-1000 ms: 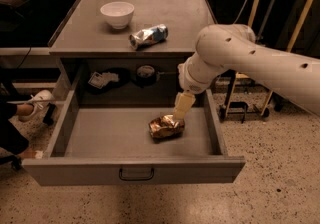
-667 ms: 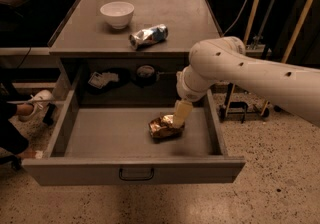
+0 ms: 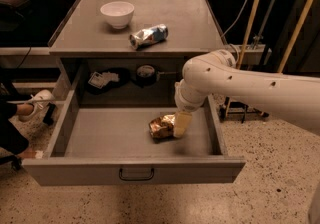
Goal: Pick orange can from top drawer and place on counter
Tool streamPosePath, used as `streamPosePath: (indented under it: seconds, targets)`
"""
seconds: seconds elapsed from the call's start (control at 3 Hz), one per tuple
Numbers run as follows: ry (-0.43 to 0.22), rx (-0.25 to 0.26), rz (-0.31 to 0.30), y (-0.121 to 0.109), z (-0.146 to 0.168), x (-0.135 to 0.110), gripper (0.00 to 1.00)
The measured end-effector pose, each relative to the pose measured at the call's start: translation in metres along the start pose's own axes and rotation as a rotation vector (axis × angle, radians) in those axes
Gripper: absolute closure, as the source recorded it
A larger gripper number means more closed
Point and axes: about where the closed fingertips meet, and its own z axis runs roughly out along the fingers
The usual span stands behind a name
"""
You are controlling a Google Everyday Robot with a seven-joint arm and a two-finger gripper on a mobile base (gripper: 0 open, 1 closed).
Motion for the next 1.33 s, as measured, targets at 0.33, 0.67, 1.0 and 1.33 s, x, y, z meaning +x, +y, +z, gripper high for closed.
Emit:
streamPosePath:
  seconds: [0.33,0.67,1.0,1.33]
  targets:
    - [0.008,-0.015,-0.018,0.013,0.009,0.001,0.00]
    - [-0.003,-0.027,-0.046,0.020,0.017,-0.008,0.00]
    - [-0.025,-0.026,-0.100,0.017,0.023,-0.027,0.00]
    - [-0.025,-0.027,-0.100,0.017,0.023,-0.027,0.00]
